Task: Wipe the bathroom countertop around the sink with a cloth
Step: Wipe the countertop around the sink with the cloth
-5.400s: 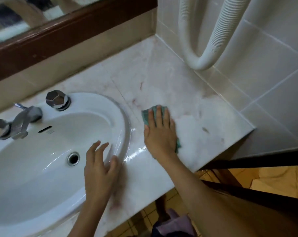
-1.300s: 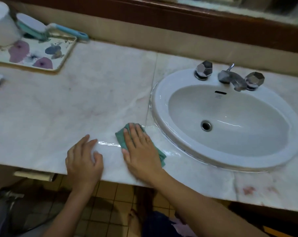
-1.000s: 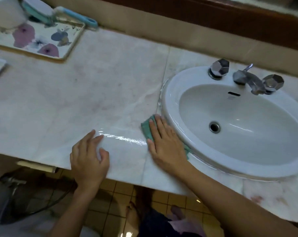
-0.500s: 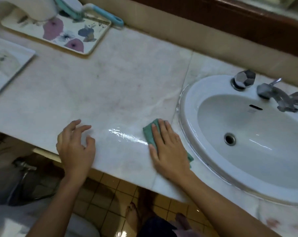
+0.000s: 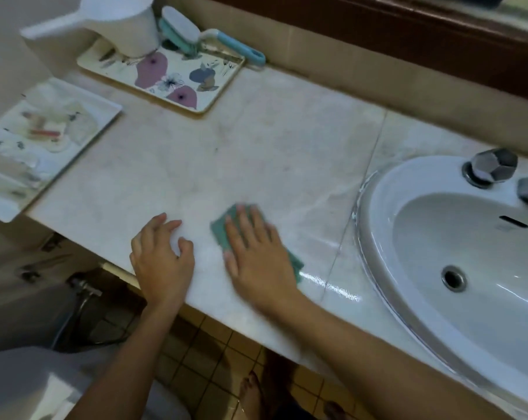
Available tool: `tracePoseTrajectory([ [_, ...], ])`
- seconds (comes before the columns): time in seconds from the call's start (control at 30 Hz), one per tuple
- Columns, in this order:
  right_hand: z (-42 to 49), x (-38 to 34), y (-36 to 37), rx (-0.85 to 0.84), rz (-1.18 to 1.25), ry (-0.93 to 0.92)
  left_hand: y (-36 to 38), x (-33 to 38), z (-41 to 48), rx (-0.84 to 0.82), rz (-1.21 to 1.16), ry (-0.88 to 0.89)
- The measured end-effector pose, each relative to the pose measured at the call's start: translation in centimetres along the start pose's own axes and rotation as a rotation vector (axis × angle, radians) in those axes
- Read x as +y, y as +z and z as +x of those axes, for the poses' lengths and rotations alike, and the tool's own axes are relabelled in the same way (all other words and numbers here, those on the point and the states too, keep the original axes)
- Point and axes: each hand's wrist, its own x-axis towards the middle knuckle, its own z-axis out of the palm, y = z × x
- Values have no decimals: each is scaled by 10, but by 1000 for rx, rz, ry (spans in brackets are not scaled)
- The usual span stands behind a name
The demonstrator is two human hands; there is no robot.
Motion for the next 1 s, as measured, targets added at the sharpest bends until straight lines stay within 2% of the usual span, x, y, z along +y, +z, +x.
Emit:
tracePoseTrajectory([
  [0.1,-80,16,-6,-94,-37,-261,-1,-1,-2,1,-14,17],
  [0.2,-104,80,-19,-96,-110,-334,0,-1,-3,6,-22,25],
  [0.3,-65,116,-30,-56,-150,-85,0,1,-4,17,-13,7],
  [0.43,-8,79,-23,53,-58,287,-3,5,-1,-25,-37,-38],
  [0.47,-5,63,-19,34,-31,307,-7,10,-3,-39,-88,-70],
  [0.53,-15,33,-16,-38,30,181,-17,29,-14,-54,-218,-102],
  [0.6,-38,21,-27,-107,118,43,-26,56,-41,-76,-291,-14],
  [0.63,-51,24,-35,-85,193,50,-28,71,-56,-110,-326,63],
  [0.67,-66,30,-46,-6,293,110,-27,85,-68,-160,-350,157],
  [0.73,-97,53,-66,276,391,293,-12,104,-81,-273,-250,331],
  [0.8,-126,92,-76,491,276,492,12,118,-79,-400,2,330],
  [0.83,-135,114,-78,488,196,583,25,125,-78,-475,145,251],
  [0.9,-142,150,-80,307,102,732,50,136,-84,-549,330,139],
  [0.97,-137,169,-78,119,107,751,66,146,-93,-527,355,156],
  [1.0,-135,172,-77,68,132,715,70,149,-95,-521,356,220],
])
